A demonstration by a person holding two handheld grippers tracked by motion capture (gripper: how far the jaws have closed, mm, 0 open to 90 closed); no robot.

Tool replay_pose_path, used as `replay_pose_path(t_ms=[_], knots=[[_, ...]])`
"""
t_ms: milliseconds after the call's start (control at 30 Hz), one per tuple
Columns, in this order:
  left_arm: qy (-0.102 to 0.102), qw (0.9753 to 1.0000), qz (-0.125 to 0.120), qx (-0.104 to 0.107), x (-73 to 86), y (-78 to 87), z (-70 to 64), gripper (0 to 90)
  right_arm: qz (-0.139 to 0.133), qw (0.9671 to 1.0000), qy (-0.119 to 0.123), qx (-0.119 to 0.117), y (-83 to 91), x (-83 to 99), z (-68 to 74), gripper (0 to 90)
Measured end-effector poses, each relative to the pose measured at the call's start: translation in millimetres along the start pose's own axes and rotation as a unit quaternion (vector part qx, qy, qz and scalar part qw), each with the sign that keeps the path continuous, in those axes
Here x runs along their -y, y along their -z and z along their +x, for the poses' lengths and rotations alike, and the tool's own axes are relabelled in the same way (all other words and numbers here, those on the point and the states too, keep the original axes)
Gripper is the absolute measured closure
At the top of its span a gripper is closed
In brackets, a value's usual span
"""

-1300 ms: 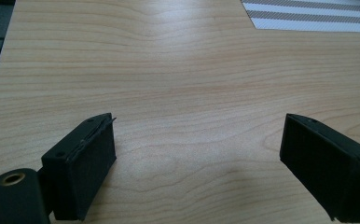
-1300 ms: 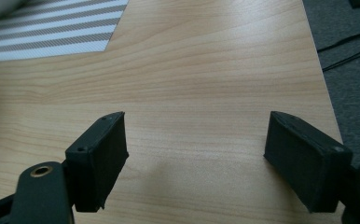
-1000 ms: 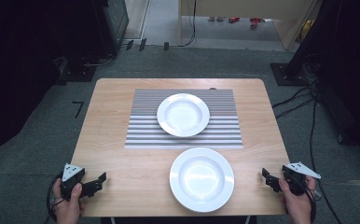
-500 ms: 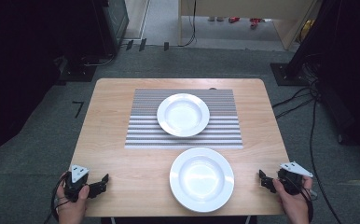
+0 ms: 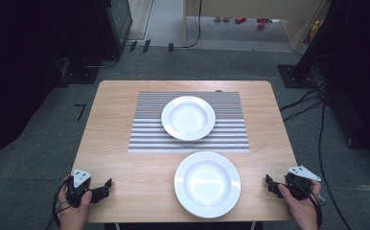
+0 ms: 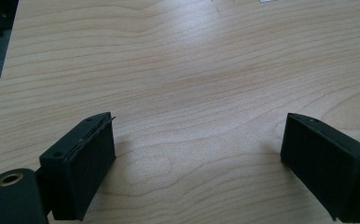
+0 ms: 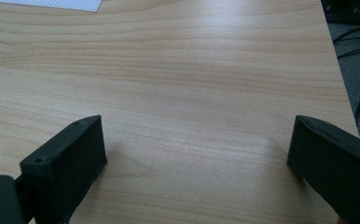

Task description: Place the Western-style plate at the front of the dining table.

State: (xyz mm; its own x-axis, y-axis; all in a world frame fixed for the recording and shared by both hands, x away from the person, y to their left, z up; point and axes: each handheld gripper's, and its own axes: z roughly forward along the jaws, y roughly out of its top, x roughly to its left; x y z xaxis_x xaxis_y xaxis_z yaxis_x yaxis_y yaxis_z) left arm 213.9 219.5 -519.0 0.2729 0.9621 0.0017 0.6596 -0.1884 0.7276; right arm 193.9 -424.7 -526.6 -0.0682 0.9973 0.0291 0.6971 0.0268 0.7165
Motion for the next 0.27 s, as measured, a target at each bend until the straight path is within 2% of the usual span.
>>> replay_pose_path(t_ms=[267], knots=[[0.0,1.0,0.0,0.0,0.0,0.0,0.0,10.0,0.001,1.0,-0.001,0.0,-0.1,-0.1,0.1,3.3]])
